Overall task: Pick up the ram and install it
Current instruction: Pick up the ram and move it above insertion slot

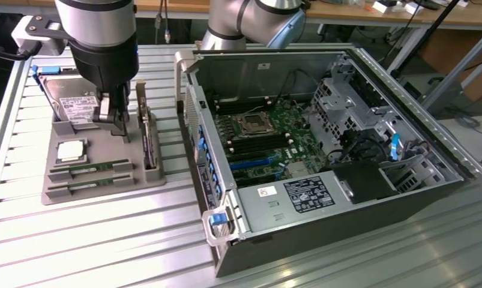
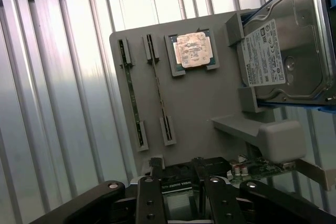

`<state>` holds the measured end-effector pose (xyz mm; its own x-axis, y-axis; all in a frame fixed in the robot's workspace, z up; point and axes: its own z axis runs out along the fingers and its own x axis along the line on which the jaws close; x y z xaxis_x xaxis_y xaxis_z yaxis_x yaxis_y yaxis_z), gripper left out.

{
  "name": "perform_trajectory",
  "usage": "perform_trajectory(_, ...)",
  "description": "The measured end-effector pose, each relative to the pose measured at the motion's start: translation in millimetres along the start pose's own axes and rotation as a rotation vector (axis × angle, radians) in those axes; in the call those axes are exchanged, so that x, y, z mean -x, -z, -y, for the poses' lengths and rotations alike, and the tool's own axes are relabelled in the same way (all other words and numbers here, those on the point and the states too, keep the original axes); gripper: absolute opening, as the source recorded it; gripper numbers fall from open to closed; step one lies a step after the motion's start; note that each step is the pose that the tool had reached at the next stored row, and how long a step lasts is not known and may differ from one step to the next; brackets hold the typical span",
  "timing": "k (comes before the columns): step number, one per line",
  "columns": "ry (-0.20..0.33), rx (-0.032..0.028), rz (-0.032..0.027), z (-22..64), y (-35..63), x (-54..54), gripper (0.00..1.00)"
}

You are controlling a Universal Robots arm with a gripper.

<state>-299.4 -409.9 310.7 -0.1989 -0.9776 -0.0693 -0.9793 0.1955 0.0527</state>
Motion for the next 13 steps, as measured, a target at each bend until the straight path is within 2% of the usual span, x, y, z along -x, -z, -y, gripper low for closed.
perform_trajectory(13, 0.0, 0.0006, 0.0026, 0.3, -5.7, -0.4, 0.36)
